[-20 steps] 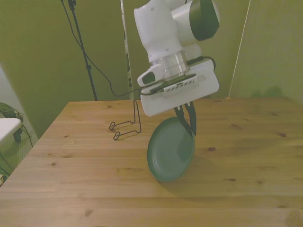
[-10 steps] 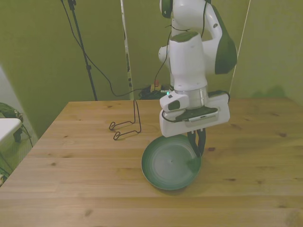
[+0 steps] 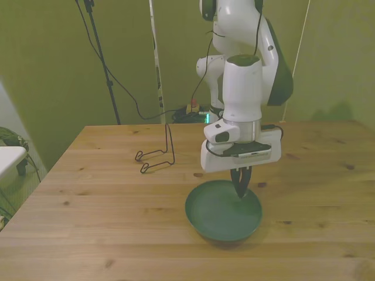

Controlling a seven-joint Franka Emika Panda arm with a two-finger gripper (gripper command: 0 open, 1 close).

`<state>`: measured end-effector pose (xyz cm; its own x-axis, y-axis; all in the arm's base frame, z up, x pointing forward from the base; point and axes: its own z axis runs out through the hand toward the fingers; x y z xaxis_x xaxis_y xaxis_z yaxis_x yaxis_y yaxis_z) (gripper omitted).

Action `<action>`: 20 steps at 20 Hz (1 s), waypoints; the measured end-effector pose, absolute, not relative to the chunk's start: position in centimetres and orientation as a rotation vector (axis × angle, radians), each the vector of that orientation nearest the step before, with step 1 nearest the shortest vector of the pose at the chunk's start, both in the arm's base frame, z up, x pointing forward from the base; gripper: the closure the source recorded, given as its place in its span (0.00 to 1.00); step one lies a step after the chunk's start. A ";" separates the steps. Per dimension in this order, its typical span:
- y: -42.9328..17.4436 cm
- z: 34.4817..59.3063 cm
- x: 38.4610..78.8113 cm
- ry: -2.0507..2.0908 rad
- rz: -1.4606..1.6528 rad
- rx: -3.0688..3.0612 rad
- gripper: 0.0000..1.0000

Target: Unload the plate

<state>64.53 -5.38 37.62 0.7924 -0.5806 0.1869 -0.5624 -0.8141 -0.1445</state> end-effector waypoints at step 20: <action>-4.5 52.5 55.8 0.884 -0.340 -2.855 0.00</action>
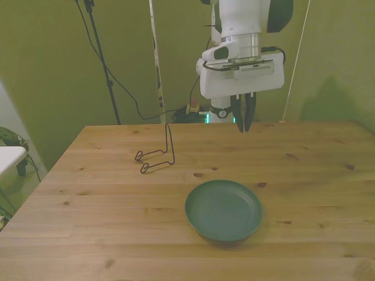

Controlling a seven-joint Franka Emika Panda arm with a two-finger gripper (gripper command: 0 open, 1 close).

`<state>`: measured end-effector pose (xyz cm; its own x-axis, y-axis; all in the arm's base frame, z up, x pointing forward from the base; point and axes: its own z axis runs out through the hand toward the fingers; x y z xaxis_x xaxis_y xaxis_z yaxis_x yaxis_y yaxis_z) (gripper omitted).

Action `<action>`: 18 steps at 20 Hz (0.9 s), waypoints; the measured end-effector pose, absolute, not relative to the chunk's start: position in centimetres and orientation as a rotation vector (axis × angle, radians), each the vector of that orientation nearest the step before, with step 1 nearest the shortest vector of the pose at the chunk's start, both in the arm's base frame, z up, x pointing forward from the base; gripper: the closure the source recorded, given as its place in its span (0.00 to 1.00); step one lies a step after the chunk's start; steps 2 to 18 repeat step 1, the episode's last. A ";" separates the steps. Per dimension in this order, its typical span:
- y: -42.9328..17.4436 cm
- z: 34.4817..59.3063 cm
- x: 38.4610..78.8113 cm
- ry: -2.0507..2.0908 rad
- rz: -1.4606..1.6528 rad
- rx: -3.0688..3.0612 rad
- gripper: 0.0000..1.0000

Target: Unload the plate

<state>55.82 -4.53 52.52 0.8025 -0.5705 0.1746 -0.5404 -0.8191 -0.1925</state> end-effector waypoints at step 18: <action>-4.5 52.6 55.6 0.885 -0.340 -2.854 0.00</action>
